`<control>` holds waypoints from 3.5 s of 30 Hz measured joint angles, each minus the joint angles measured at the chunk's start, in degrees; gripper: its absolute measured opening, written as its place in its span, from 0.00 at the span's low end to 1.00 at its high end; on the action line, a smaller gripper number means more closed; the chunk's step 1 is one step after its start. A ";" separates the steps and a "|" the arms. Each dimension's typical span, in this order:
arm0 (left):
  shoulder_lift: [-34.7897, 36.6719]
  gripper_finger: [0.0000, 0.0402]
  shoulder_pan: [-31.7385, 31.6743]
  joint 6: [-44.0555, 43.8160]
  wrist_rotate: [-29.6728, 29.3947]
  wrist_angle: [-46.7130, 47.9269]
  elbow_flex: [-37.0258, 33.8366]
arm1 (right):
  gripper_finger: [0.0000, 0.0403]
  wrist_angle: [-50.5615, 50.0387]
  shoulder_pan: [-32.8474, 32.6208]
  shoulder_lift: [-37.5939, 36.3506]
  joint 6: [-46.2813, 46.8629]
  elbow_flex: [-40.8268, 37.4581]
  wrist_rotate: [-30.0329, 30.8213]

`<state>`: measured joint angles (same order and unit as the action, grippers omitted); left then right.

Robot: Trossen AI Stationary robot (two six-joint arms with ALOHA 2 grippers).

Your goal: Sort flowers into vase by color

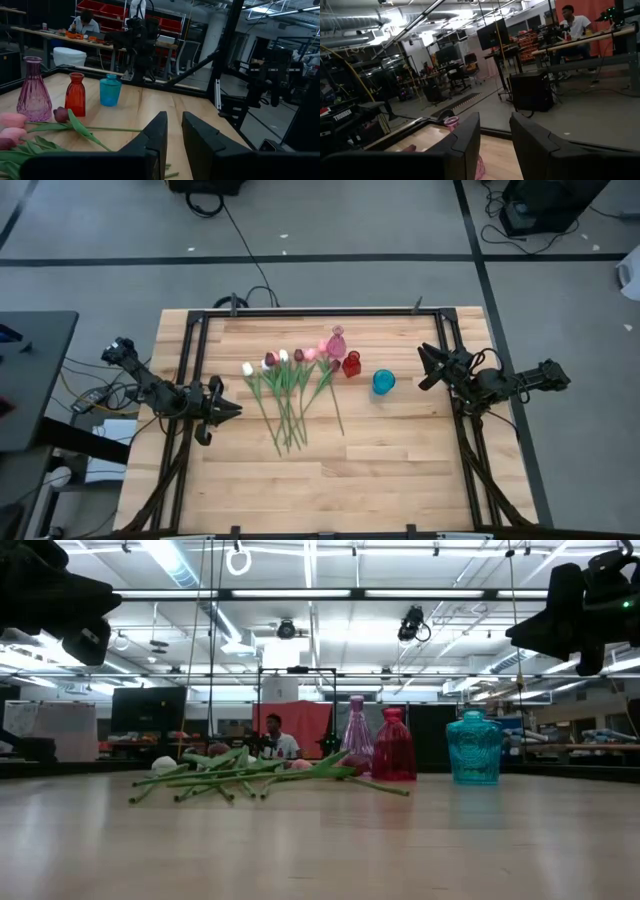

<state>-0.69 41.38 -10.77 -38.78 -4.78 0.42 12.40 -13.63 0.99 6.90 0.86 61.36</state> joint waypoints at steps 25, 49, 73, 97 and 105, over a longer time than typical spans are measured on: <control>0.02 0.16 0.00 0.00 -0.01 0.00 -0.01 | 0.30 0.00 0.00 0.00 -0.02 0.00 0.00; -0.01 0.16 -0.13 14.40 -5.27 -16.70 0.00 | 0.30 5.61 0.00 0.00 3.04 -0.02 -2.27; -19.08 0.05 -9.56 4.54 -17.14 -7.00 12.20 | 0.29 -6.32 1.55 55.19 11.15 35.28 -25.00; -24.72 0.05 -10.53 2.71 -10.26 -5.97 12.17 | 0.62 -17.89 8.32 101.31 49.11 66.19 -45.42; -25.59 0.05 -10.53 2.56 -3.76 -6.05 11.98 | 0.61 -36.19 9.11 114.95 59.17 80.29 -51.06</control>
<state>-26.27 30.85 -8.21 -42.54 -10.83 12.40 -23.78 -4.51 115.95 66.06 81.15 10.30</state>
